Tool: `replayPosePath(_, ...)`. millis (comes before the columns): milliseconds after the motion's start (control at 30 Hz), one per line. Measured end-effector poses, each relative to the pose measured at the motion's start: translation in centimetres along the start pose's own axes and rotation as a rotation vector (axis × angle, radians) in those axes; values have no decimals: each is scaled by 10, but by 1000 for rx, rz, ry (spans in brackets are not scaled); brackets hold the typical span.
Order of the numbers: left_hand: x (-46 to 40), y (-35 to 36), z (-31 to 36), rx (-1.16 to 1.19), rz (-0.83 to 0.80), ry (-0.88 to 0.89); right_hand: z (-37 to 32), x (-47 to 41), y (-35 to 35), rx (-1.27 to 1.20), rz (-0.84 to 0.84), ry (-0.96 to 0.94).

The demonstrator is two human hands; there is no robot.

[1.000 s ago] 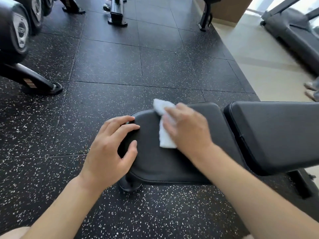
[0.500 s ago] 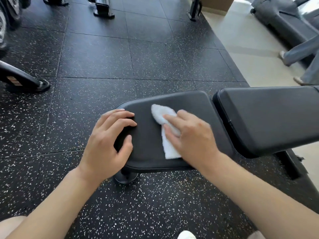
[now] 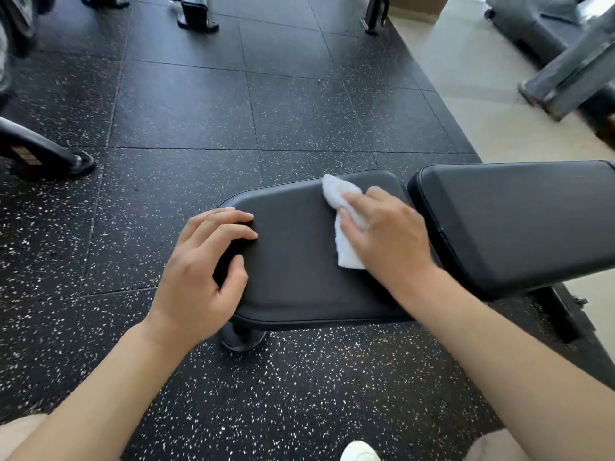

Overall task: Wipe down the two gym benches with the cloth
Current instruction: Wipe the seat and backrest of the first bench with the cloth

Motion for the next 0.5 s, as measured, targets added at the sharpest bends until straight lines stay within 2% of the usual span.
replayPosePath(133, -1, 0, 1, -8, -5, 5, -70, 41, 0, -97, 9, -253)
replayPosePath(233, -4, 0, 4, -33, -1, 21, -77, 51, 0, -190, -16, -356)
replayPosePath(300, -5, 3, 9, -65, -41, 48, -54, 37, -1, -163, -17, -289)
replayPosePath(433, -7, 13, 22, -186, -160, 57, 25, -3, 0, -50, -16, -3)
replayPosePath(500, -11, 19, 28, -226, -207, 56, 41, -5, -3, -45, -9, 57)
Point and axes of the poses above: each hand's wrist, its own x-axis away from the middle knuckle, its own y-axis out of the palm, z = x × y, the point moved 7 cm from there along -x, towards the middle knuckle
